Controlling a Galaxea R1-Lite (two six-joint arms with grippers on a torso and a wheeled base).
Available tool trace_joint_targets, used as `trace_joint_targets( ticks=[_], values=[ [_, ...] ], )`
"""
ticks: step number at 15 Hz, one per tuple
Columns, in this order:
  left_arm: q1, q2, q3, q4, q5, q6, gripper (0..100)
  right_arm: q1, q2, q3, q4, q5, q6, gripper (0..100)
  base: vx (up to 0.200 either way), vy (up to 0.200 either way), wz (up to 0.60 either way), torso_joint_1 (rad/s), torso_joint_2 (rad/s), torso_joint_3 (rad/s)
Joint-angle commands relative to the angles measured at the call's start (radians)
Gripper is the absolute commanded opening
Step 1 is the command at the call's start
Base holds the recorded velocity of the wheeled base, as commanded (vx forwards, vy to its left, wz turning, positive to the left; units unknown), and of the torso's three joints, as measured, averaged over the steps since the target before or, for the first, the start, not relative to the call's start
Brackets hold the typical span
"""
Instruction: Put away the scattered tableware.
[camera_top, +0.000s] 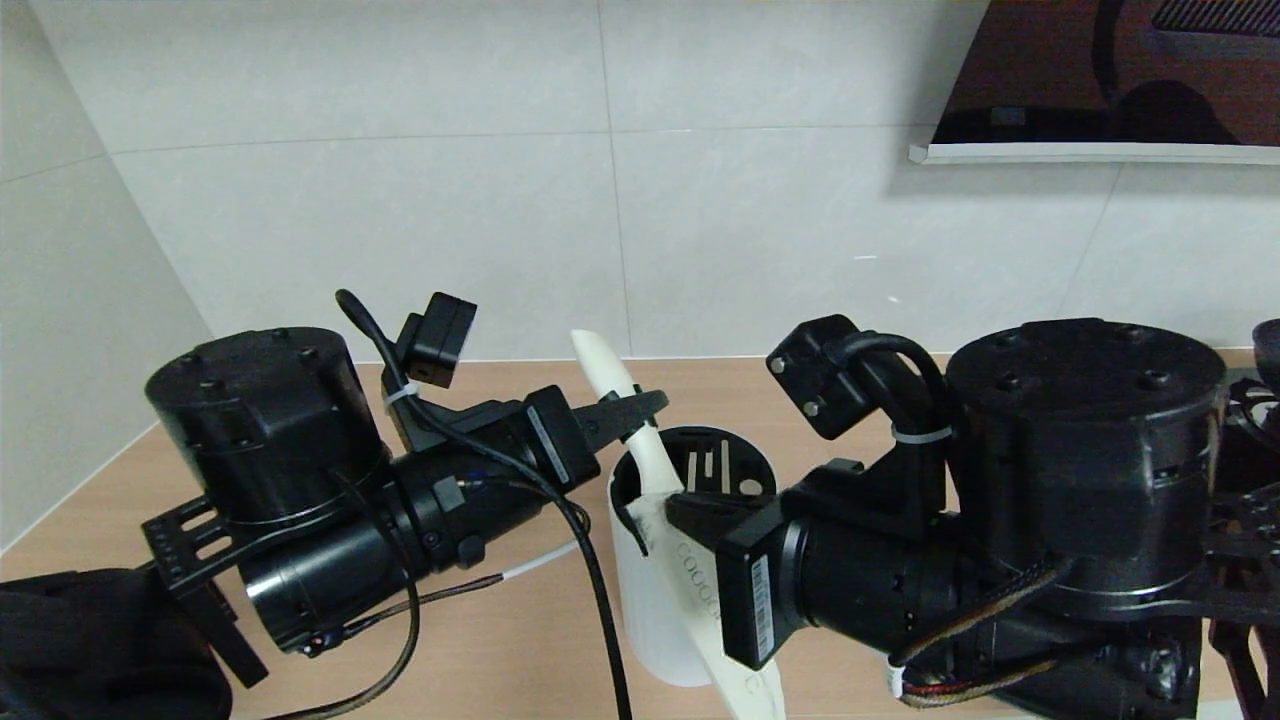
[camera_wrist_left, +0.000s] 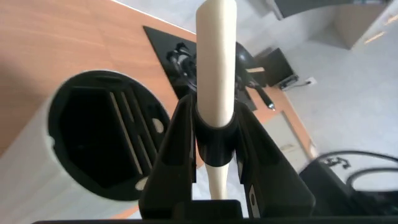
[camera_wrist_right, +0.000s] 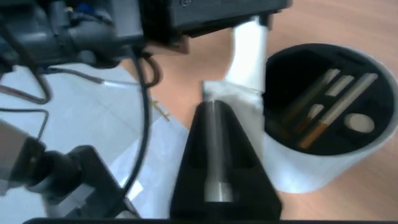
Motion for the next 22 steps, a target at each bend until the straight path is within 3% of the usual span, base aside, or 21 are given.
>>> trace_joint_targets(
  ticks=[1,5,7,11,12,20,21,22],
  values=[
    [0.001,-0.001,-0.001,-0.001,0.000,-0.001,0,0.001,0.000,-0.002,0.001,0.000,0.001,0,0.000,0.000,0.00,0.000,0.00,0.000],
    [0.001,-0.011,-0.002,-0.001,0.001,-0.001,0,-0.010,-0.009,-0.002,0.003,-0.004,-0.001,0,0.000,0.000,0.00,0.000,0.00,0.000],
    [0.001,-0.025,-0.005,-0.002,0.030,-0.001,0,-0.040,-0.029,-0.002,0.004,-0.003,-0.001,0,0.000,0.000,0.00,0.000,0.00,0.000],
    [0.001,-0.062,-0.011,-0.001,0.035,-0.001,0,-0.096,-0.060,-0.003,0.013,0.005,-0.004,0,0.000,0.000,0.00,0.000,0.00,0.000],
    [0.002,-0.067,-0.022,0.001,0.038,-0.001,0,-0.106,-0.060,-0.005,0.012,0.004,-0.006,100,0.000,0.000,0.00,0.000,0.00,0.000],
    [0.007,-0.134,-0.033,0.011,0.043,0.011,0,-0.175,-0.060,-0.022,0.022,0.002,-0.010,100,0.000,0.000,0.00,0.000,0.00,0.000],
    [0.007,-0.151,-0.051,0.042,0.055,0.038,0,-0.189,-0.060,-0.022,0.022,0.002,-0.010,100,0.000,0.000,0.00,0.000,0.00,0.000],
    [0.007,-0.177,-0.100,0.120,0.126,0.064,0,-0.192,-0.059,-0.022,0.022,0.002,-0.010,100,0.000,0.000,0.00,0.000,0.00,0.000]
  ],
)
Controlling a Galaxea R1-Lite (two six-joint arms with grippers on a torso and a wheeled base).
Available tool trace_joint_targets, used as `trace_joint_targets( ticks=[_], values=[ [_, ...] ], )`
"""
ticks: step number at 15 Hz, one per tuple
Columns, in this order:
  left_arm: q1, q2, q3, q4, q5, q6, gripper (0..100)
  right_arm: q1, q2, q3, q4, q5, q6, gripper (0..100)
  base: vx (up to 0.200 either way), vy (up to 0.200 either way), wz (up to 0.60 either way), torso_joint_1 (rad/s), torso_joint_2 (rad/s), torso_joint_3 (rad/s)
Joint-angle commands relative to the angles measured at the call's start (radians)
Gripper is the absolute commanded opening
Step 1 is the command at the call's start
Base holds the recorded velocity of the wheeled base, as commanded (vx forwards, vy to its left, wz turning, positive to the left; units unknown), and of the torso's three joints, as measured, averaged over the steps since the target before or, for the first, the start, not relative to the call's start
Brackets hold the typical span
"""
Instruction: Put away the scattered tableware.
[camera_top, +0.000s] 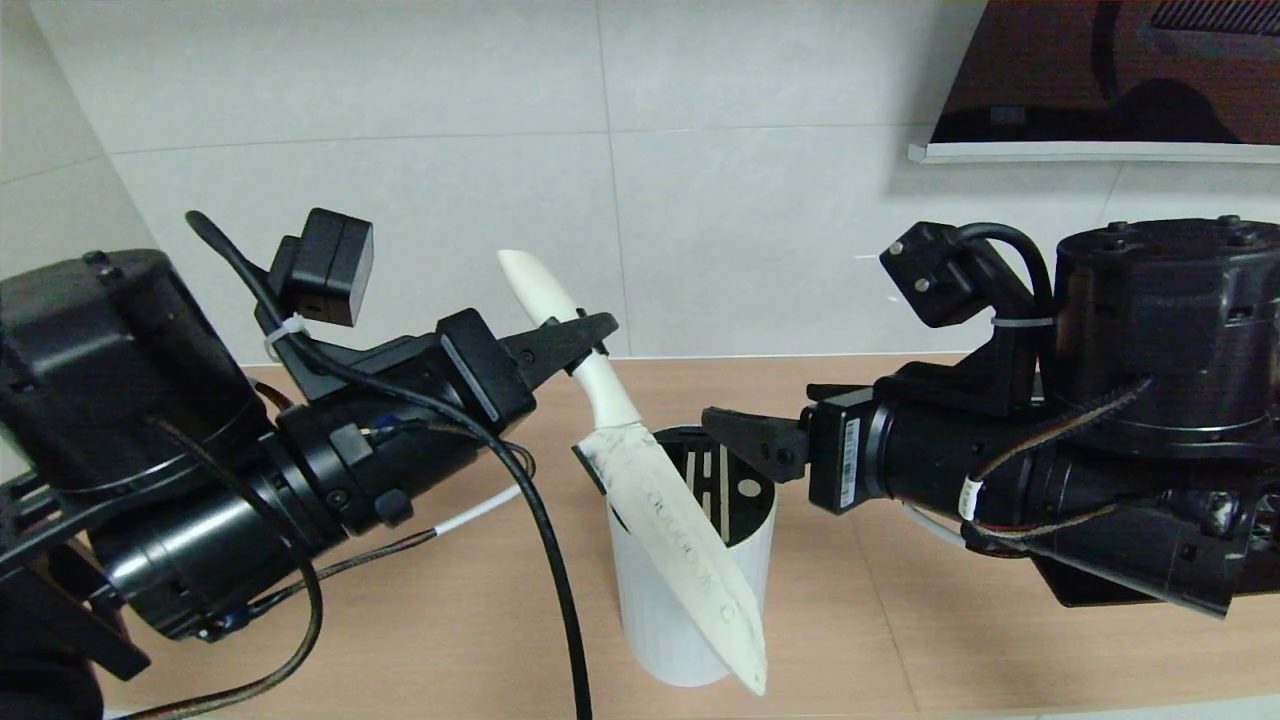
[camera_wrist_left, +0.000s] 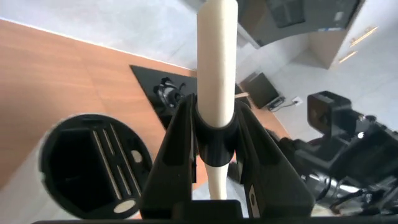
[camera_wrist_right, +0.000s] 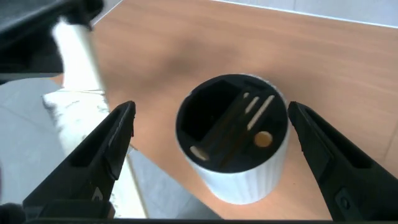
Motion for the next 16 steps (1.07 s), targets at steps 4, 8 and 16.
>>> trace_joint_targets(
  ticks=[4,8,16],
  values=[
    [0.000,-0.088,-0.198,0.235,0.183,0.072,0,-0.013,-0.004,-0.001,0.000,-0.002,0.000,100,0.000,0.000,0.00,0.000,0.00,0.000],
    [-0.008,-0.027,-0.325,0.248,0.313,0.282,0,-0.034,-0.005,0.000,0.000,-0.003,-0.002,100,0.000,0.000,0.00,0.000,0.00,0.000],
    [-0.112,0.102,-0.241,-0.088,0.520,0.586,0,-0.044,0.003,0.003,0.000,-0.003,-0.002,100,0.000,0.000,0.00,0.000,0.00,0.000]
  ],
)
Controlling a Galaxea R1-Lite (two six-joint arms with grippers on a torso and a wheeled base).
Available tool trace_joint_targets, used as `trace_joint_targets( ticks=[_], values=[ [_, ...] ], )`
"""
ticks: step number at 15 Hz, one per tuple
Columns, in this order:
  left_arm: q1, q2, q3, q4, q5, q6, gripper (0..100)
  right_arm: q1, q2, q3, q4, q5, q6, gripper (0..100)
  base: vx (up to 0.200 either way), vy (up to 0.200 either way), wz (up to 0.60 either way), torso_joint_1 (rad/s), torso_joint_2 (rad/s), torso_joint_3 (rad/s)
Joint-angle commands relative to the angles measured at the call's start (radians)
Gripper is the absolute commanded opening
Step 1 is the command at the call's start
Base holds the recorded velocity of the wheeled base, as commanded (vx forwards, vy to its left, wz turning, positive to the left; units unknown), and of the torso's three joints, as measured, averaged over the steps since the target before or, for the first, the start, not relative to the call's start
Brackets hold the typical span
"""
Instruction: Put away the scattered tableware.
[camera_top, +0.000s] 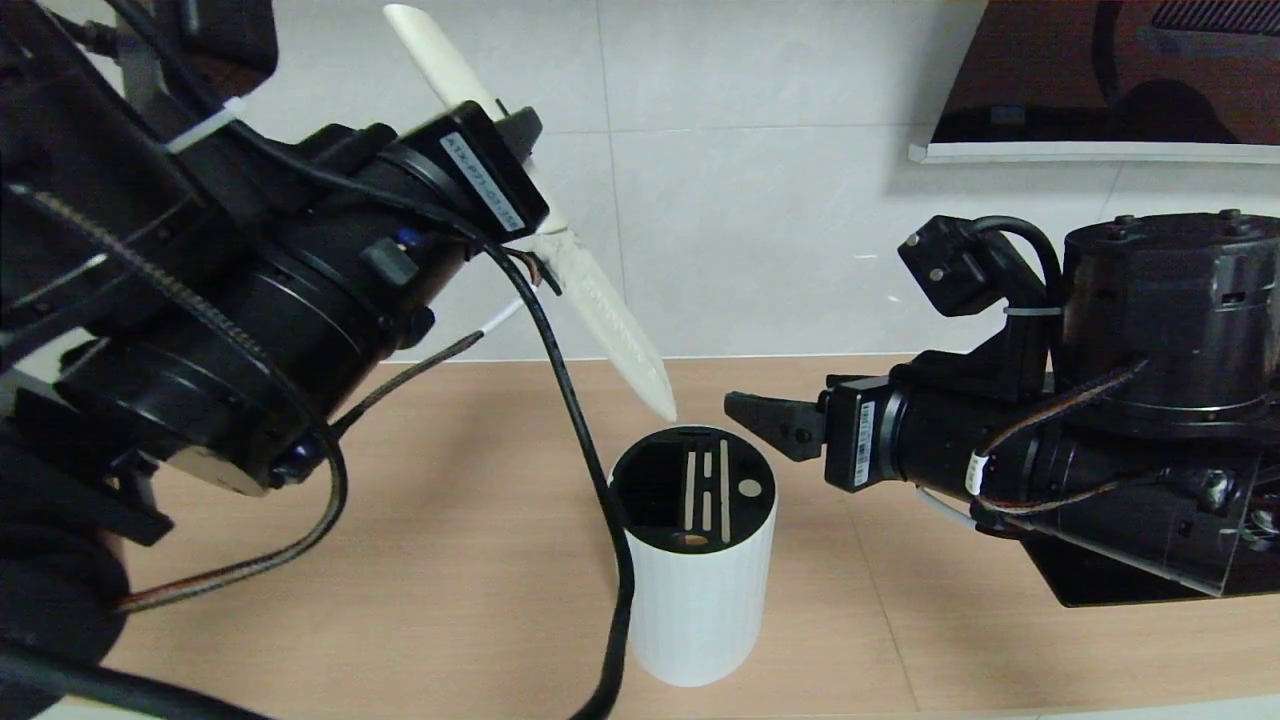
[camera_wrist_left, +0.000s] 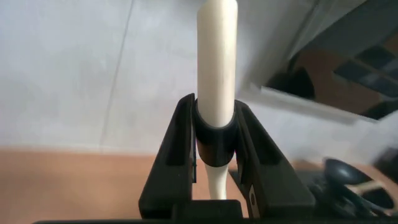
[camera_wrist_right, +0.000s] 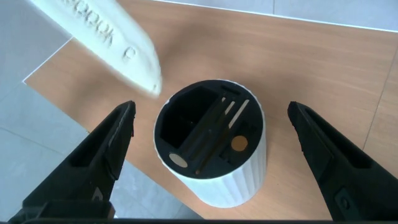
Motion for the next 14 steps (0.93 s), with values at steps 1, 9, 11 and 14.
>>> trace_joint_targets(
  ticks=[1,9,11,14],
  values=[
    [-0.034,0.054,0.050,-0.072,0.022,0.075,0,-0.004,0.006,0.000,0.000,0.000,0.000,100,0.000,0.000,0.00,0.000,0.00,0.000],
    [-0.087,0.137,0.133,-0.238,0.036,0.189,0,-0.007,0.021,-0.003,0.000,0.000,0.000,100,0.000,0.000,0.00,0.000,0.00,0.000],
    [-0.087,0.137,0.154,-0.240,0.036,0.218,0,-0.007,0.026,-0.003,0.000,0.000,0.000,100,0.000,0.000,0.00,0.000,0.00,0.000],
    [-0.089,0.140,0.157,-0.240,0.036,0.219,0,-0.006,0.030,-0.003,0.000,0.000,0.000,100,0.000,0.000,0.00,0.000,0.00,0.000]
  ],
)
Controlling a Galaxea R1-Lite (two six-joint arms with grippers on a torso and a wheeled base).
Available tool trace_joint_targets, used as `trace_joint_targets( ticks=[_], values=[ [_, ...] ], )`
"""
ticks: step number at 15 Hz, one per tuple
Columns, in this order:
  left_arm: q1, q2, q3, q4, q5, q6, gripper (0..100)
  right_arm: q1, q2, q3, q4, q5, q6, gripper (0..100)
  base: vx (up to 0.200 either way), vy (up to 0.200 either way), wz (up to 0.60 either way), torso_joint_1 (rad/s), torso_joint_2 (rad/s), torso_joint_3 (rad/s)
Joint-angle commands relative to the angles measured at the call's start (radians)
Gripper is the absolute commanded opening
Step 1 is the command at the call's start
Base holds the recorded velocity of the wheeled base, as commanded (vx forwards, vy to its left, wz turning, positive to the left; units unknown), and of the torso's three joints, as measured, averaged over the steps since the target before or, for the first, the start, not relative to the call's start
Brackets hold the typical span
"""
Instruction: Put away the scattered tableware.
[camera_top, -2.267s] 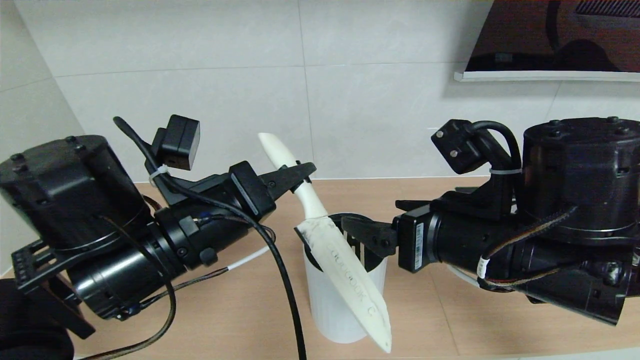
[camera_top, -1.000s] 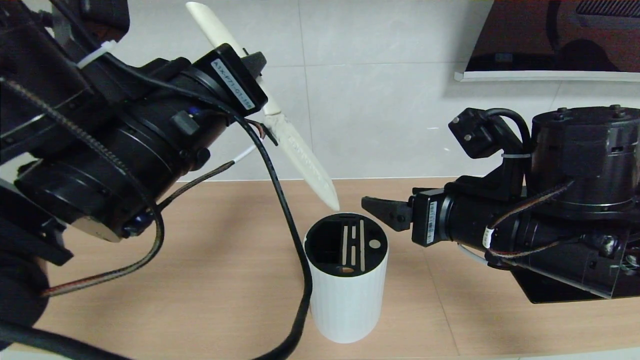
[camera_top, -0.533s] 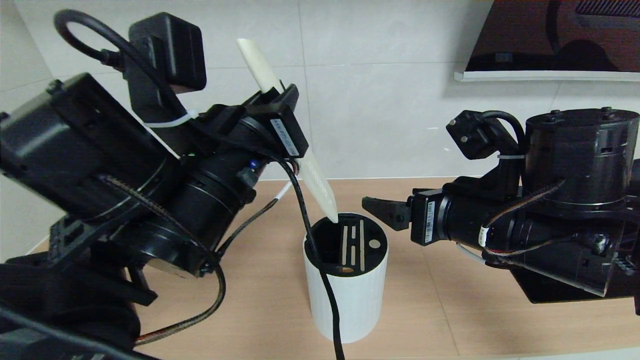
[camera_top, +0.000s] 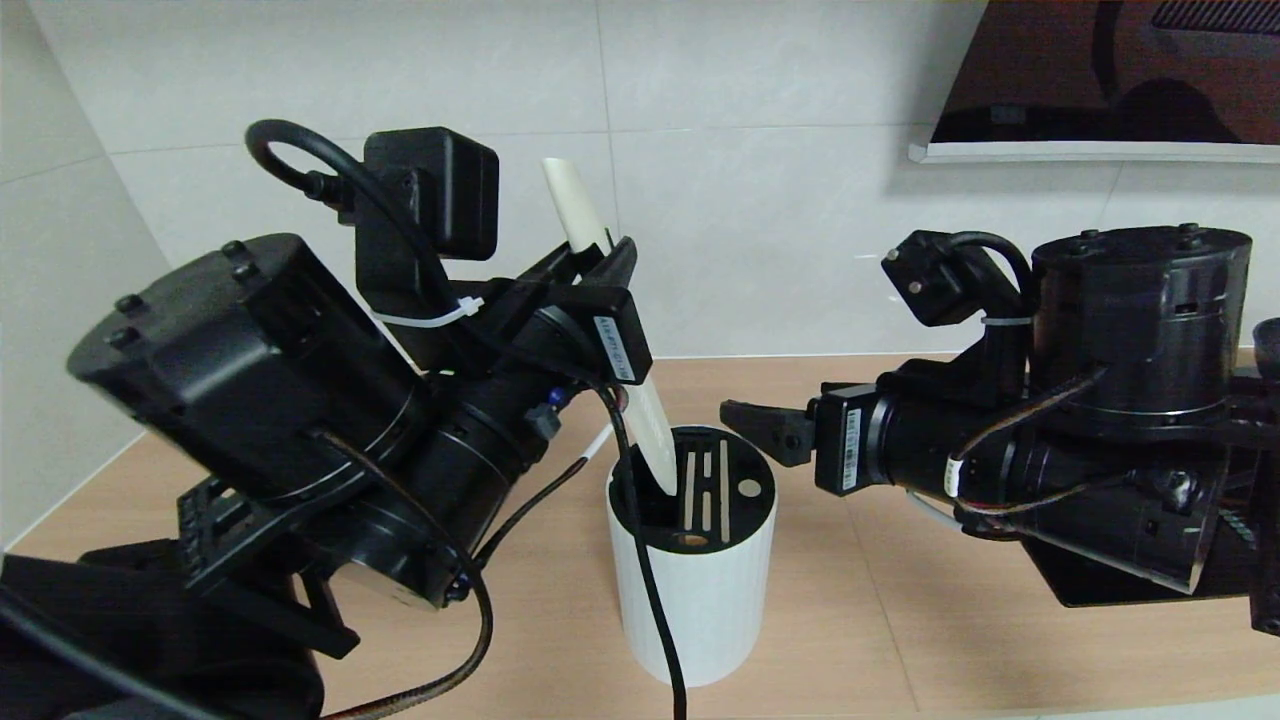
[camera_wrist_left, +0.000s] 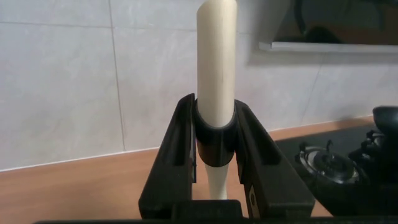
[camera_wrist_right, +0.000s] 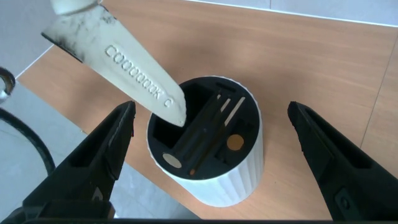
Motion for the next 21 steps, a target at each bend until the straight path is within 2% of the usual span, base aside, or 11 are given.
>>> trace_joint_targets(
  ticks=[1,13,21],
  values=[
    [-0.001,0.002,0.007,0.000,0.000,0.001,0,0.000,0.005,0.000,-0.002,0.000,0.000,100,0.000,0.000,0.00,0.000,0.00,0.000],
    [-0.009,0.108,0.031,0.000,0.002,-0.010,0,0.001,0.008,0.000,0.000,0.000,0.000,100,0.000,0.000,0.00,0.000,0.00,0.000],
    [-0.017,0.199,0.036,0.000,0.023,-0.053,0,0.001,0.009,0.000,0.000,0.000,0.000,100,0.000,0.000,0.00,0.000,0.00,0.000]
  ],
)
